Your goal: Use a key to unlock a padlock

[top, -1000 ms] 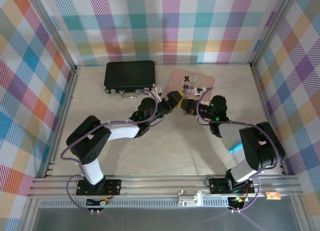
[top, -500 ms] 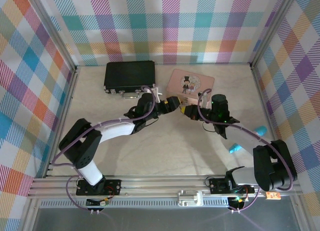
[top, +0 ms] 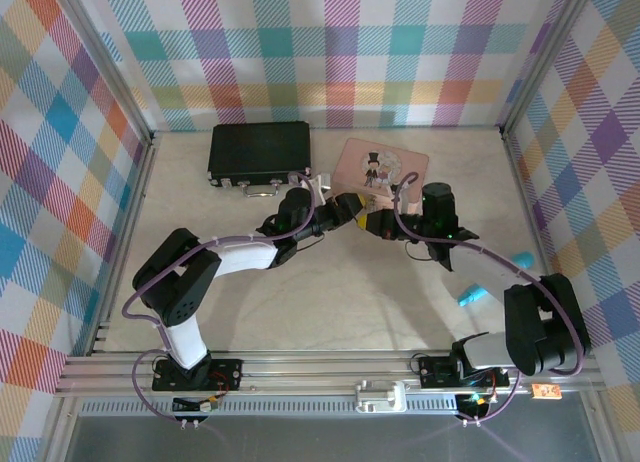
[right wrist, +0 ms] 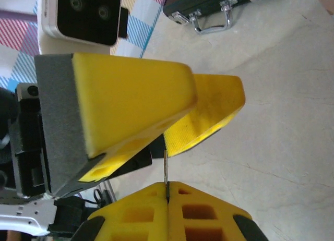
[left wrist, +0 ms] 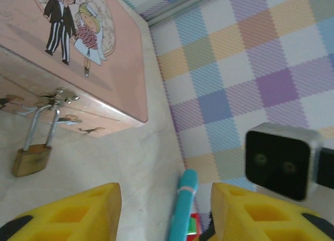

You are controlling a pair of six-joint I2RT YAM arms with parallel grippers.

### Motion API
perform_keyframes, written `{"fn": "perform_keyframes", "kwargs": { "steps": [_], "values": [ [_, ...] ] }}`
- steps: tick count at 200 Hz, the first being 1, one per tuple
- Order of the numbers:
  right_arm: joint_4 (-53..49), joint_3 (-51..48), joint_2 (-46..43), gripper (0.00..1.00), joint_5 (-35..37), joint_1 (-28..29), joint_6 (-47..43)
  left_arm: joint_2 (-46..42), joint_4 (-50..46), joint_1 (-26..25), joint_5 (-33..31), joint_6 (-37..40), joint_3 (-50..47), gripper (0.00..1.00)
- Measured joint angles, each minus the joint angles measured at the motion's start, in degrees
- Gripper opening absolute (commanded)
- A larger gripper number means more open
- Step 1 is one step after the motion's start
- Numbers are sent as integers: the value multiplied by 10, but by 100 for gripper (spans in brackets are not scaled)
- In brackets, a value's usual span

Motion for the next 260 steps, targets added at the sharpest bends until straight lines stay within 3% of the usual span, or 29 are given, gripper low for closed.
{"fn": "perform_keyframes", "kwargs": {
  "steps": [50,84,110,141,260],
  "values": [
    [91,-9,35,0,-20,-3,69,7,77,0,5,-60,-16,30],
    [141,-9,59,0,-23,-3,99,9,85,2,4,-75,-37,0],
    [155,-9,74,0,-29,-3,112,7,85,3,-4,-72,-43,0],
    [162,-9,77,25,-26,-3,123,2,85,3,-10,-68,-45,0],
    [304,-51,90,29,3,9,203,2,123,3,-42,-86,-51,0]
  ]
}}
